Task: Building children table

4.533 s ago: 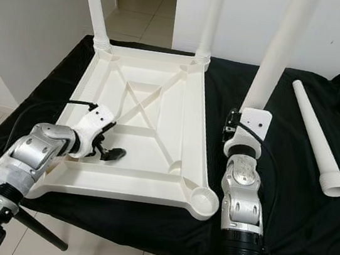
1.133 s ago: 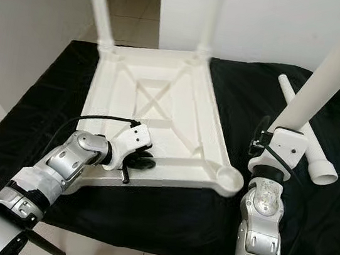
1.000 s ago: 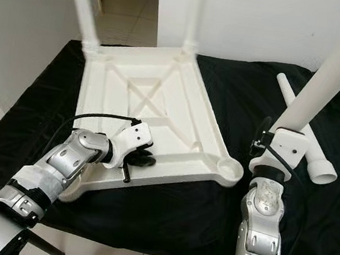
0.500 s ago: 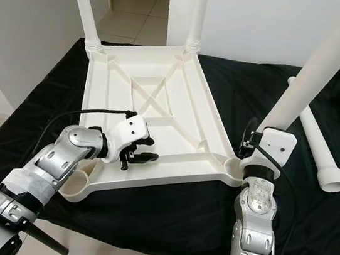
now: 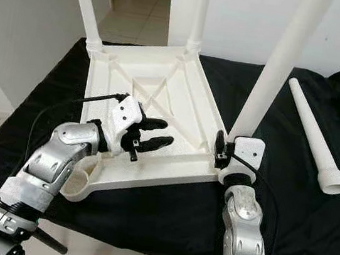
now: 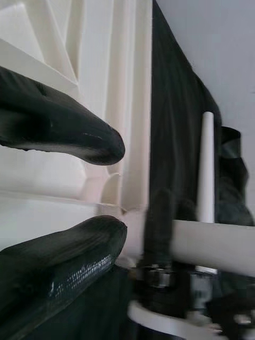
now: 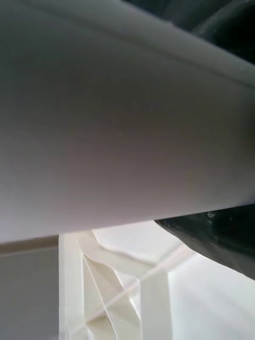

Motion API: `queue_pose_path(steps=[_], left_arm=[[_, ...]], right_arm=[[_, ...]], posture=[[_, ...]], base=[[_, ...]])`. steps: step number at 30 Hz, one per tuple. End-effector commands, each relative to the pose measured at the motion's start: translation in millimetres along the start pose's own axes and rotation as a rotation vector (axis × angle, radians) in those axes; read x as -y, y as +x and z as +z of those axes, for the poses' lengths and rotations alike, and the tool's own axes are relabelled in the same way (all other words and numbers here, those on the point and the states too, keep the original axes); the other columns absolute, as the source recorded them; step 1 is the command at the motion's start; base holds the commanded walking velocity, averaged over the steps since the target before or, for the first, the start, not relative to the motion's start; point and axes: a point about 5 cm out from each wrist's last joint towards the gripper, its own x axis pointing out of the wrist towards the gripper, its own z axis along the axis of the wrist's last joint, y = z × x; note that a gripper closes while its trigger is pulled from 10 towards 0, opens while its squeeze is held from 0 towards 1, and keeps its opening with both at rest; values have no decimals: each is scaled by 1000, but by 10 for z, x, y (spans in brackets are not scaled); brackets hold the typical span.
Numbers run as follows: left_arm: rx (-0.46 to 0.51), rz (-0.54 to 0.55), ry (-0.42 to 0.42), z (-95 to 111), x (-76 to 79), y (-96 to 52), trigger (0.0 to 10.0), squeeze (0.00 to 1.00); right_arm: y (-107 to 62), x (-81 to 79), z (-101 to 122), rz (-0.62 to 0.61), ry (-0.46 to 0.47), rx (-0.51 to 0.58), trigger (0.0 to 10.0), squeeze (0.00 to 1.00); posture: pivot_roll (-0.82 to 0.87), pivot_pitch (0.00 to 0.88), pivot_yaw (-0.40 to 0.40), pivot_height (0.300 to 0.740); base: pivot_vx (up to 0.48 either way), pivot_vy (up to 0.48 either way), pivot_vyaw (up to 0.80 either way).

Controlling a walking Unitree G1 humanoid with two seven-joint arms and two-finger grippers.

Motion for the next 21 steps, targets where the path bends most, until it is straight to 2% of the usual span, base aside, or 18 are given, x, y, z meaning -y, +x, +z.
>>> queue_pose_path(steps=[1, 3, 6, 13, 18, 21], left_arm=[[12, 19, -20, 21, -4, -19, 10000, 0], [22, 36, -10, 42, 3, -17, 10000, 0], [41, 56, 22, 77, 35, -18, 10000, 0], [33, 74, 35, 73, 53, 18, 10000, 0], [28, 76, 58, 67, 69, 36, 10000, 0], [14, 65, 61, 44, 84, 48, 10000, 0]], right_arm=[[-90, 16, -161, -3, 8, -79, 10000, 0], [-134, 57, -190, -22, 24, -88, 10000, 0], [-206, 224, -247, -121, 142, -103, 10000, 0], [-158, 359, -255, -195, 221, -96, 10000, 0], [-111, 336, -225, -164, 210, -99, 10000, 0], [-97, 245, -209, -50, 127, -109, 10000, 0]], posture=[[-88, 0, 38, 740], [-90, 0, 37, 740], [-99, 0, 45, 740], [-110, 0, 53, 740], [-115, 0, 58, 740], [-116, 0, 56, 740]], base=[[0, 0, 0], [0, 0, 0], [0, 0, 0], [0, 0, 0], [0, 0, 0], [0, 0, 0]])
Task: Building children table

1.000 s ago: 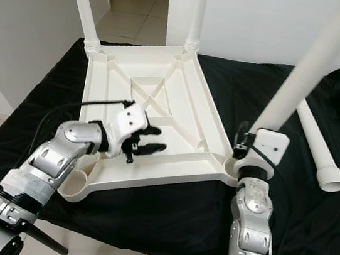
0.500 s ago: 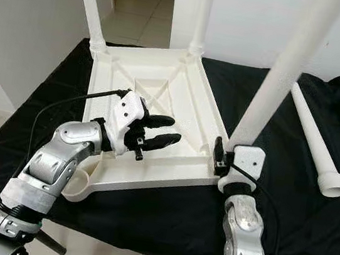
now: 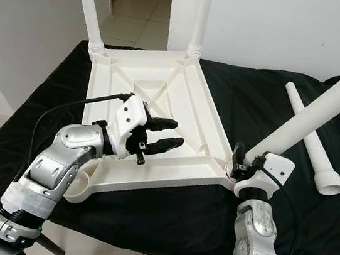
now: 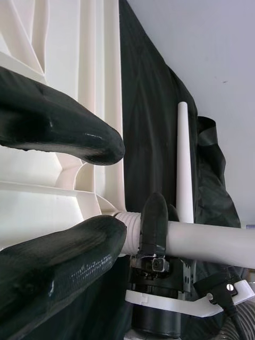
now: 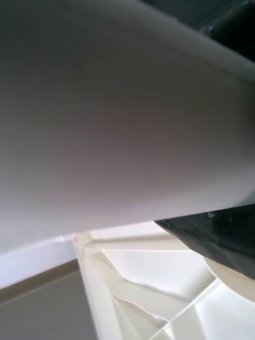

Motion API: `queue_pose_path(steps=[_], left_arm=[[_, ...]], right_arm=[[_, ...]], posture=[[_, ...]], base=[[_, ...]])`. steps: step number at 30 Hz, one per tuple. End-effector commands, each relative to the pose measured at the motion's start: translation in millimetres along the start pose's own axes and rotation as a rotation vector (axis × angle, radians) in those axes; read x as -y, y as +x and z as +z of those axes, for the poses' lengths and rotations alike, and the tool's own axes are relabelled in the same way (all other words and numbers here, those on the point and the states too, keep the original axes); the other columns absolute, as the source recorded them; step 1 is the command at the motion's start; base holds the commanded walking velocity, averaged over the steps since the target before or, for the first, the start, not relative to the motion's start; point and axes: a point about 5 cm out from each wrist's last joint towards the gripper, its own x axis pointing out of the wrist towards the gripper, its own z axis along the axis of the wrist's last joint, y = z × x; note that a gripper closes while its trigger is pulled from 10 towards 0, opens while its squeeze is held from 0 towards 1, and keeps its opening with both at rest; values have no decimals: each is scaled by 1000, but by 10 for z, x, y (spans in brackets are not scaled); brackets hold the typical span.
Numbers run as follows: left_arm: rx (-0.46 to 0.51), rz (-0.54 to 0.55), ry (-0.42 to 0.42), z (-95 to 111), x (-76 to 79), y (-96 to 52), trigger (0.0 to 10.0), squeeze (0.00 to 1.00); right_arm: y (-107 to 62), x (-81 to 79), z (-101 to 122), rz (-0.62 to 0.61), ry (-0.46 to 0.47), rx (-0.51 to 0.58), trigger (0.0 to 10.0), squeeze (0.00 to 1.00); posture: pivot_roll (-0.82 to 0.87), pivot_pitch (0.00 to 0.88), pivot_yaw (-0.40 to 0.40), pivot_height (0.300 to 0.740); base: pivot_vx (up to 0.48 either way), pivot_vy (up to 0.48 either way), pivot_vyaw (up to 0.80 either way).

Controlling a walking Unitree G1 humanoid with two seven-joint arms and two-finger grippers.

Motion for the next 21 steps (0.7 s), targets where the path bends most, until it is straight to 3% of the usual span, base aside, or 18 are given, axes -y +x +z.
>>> queue_pose_path(steps=[1, 3, 5, 9, 17, 21], left_arm=[[-28, 59, -29, -53, -15, 3, 10000, 0], [-28, 59, -29, -53, -15, 3, 10000, 0], [-28, 34, -43, -48, -4, -2, 10000, 0], [-24, 24, -47, -35, 1, -6, 10000, 0], [-25, 27, -35, -29, -12, -19, 10000, 0], [-23, 28, -31, -27, -19, -20, 10000, 0]], right_arm=[[-60, -95, -179, 140, -161, -93, 10000, 0], [-60, -95, -179, 140, -161, -93, 10000, 0], [-86, -116, -207, 201, -252, -96, 10000, 0], [-113, -102, -240, 245, -312, -99, 10000, 0], [-171, -74, -277, 295, -329, -110, 10000, 0], [-190, -65, -312, 294, -279, -128, 10000, 0]], posture=[[-117, 0, 56, 740], [-117, 0, 56, 740], [-117, 0, 55, 740], [-116, 0, 53, 740], [-115, 0, 52, 740], [-116, 0, 53, 740]], base=[[0, 0, 0], [0, 0, 0], [0, 0, 0], [0, 0, 0], [0, 0, 0], [0, 0, 0]])
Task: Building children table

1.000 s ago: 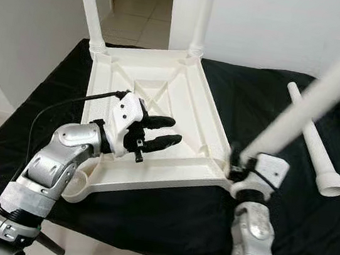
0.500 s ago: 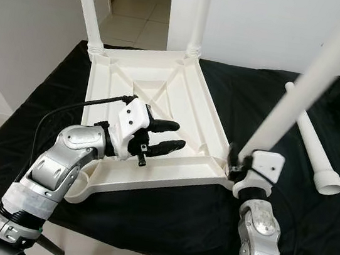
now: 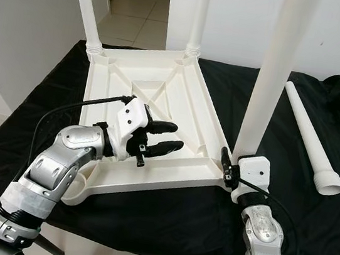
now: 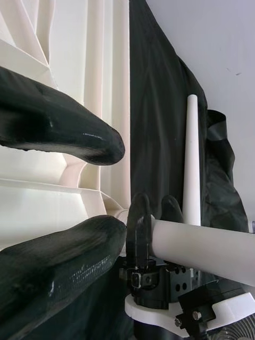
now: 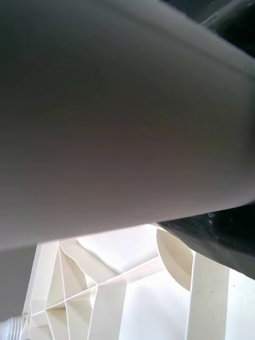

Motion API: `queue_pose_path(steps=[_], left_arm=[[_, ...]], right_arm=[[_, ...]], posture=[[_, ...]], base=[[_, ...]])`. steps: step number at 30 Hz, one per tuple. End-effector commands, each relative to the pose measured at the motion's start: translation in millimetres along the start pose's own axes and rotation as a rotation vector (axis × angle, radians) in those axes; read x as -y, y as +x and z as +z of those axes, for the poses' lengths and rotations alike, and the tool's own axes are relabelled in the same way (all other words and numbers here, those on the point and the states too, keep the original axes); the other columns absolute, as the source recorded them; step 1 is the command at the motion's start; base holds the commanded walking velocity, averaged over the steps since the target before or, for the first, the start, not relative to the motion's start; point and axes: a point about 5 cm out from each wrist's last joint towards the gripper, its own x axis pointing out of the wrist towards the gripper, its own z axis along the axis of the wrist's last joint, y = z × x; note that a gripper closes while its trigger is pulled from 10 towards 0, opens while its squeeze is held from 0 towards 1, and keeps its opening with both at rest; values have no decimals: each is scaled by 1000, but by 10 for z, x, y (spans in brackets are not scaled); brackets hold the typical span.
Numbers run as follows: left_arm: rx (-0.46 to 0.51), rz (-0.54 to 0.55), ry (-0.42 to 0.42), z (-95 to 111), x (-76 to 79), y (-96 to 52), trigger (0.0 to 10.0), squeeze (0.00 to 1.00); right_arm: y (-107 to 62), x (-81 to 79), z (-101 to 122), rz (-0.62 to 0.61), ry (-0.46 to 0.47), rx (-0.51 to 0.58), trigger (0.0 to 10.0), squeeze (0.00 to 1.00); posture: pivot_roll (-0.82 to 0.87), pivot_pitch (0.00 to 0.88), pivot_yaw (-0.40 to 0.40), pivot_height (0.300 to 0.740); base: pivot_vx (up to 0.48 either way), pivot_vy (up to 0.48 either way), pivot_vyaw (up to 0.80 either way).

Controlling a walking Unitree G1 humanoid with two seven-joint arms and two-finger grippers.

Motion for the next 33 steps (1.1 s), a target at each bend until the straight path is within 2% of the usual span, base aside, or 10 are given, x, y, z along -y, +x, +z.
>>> queue_pose_path(steps=[1, 2, 4, 13, 18, 21, 24, 25, 27, 33], left_arm=[[-1, 39, 7, 9, -27, -6, 10000, 0], [-1, 39, 7, 9, -27, -6, 10000, 0], [-5, 39, 14, 14, -36, -1, 10000, 0], [-8, 43, 23, 16, -44, -4, 10000, 0], [-9, 47, 23, 13, -46, -8, 10000, 0], [-9, 52, 23, 8, -47, -13, 10000, 0], [-7, 61, 22, 10, -61, -18, 10000, 0], [-7, 61, 22, 10, -61, -18, 10000, 0], [-7, 63, 25, 12, -69, -23, 10000, 0], [-7, 65, 27, 15, -74, -26, 10000, 0]], right_arm=[[-84, -98, -242, 32, 112, -121, 10000, 0], [-84, -98, -242, 32, 112, -121, 10000, 0], [-54, -90, -266, -6, 212, -157, 10000, 0], [-48, -49, -306, -39, 263, -182, 10000, 0], [-57, -37, -321, -46, 260, -190, 10000, 0], [-86, -75, -360, -17, 216, -204, 10000, 0], [-123, -106, -433, -39, 319, -235, 10000, 0], [-123, -106, -433, -39, 319, -235, 10000, 0], [-140, -113, -476, -59, 381, -263, 10000, 0], [-148, -107, -500, -75, 412, -287, 10000, 0]], posture=[[-117, 0, 55, 740], [-117, 0, 55, 740], [-117, 0, 53, 740], [-115, 0, 41, 740], [-115, 0, 41, 740], [-115, 0, 37, 740], [-115, 0, 34, 740], [-115, 0, 34, 740], [-116, 0, 34, 740], [-115, 0, 33, 740]], base=[[0, 0, 0], [0, 0, 0], [0, 0, 0], [0, 0, 0], [0, 0, 0], [0, 0, 0], [0, 0, 0], [0, 0, 0], [0, 0, 0], [0, 0, 0]])
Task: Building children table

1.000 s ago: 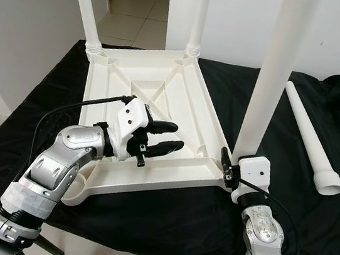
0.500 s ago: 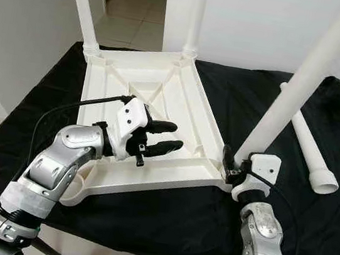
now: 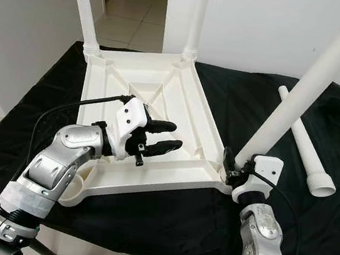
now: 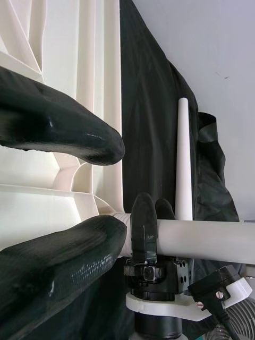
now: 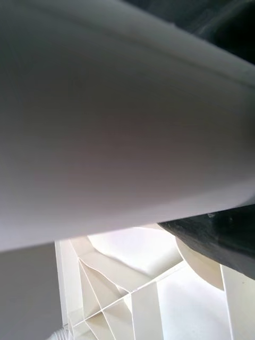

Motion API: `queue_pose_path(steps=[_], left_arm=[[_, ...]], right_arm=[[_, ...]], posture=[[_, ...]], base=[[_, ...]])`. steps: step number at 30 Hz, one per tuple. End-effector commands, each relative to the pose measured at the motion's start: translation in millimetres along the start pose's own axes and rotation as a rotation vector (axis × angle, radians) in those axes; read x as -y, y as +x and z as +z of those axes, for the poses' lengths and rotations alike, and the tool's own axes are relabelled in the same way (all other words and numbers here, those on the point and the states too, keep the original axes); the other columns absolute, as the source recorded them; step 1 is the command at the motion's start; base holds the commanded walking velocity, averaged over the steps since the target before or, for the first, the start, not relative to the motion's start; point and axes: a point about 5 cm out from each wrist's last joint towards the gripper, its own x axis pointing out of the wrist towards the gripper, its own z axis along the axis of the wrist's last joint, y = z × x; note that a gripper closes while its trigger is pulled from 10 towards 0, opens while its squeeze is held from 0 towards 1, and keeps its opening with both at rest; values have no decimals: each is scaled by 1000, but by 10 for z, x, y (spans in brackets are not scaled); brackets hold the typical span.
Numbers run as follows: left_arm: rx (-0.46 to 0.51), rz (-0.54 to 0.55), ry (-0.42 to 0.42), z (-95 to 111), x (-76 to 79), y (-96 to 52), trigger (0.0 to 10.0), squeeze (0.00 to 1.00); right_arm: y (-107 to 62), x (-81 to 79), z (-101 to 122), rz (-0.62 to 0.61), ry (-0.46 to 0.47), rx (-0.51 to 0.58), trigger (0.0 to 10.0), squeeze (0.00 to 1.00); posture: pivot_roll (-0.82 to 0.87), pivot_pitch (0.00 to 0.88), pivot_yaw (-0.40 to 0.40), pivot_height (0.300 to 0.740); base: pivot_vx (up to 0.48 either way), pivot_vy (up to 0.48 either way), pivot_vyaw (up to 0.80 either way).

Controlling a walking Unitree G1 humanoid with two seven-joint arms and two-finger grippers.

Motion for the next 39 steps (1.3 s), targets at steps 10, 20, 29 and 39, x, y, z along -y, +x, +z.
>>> queue_pose_path(steps=[10, 20, 29, 39], left_arm=[[2, 66, 16, 20, -56, -6, 10000, 0], [6, 76, 18, 35, -85, -12, 10000, 0], [9, 84, 19, 47, -115, -5, 10000, 0], [12, 90, 25, 56, -129, 5, 10000, 0]], right_arm=[[-172, -105, -277, 100, -189, -65, 10000, 0], [-260, -182, -246, 181, -217, -14, 10000, 0], [-260, -157, -358, 183, -87, -96, 10000, 0], [-198, -97, -425, 245, -47, -272, 10000, 0]], posture=[[-117, 0, 31, 740], [-124, 0, 39, 740], [-130, 0, 49, 740], [-133, 0, 43, 740]], base=[[0, 0, 0], [0, 0, 0], [0, 0, 0], [0, 0, 0]])
